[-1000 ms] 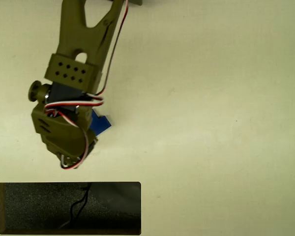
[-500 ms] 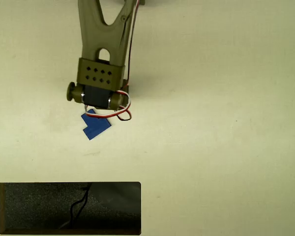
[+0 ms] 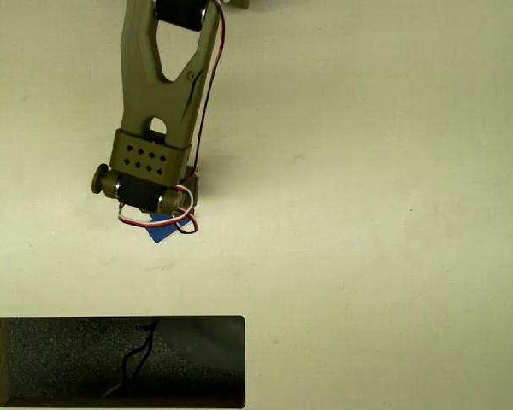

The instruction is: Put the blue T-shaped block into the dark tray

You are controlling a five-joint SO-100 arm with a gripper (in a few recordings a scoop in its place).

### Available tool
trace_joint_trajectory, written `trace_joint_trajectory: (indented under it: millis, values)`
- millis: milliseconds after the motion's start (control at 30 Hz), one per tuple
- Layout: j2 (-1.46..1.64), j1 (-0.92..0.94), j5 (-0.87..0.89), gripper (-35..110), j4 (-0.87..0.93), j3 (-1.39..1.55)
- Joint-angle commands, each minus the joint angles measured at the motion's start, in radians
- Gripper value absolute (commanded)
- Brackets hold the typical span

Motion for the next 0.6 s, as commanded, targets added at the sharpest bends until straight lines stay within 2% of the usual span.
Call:
trace_joint_trajectory:
  millis: [0,567]
  values:
    - [-0.009,0.023,-0.012,0,0.009,-0.055]
    - [-0.158,0.041,0.035,0,-0.15,-0.267]
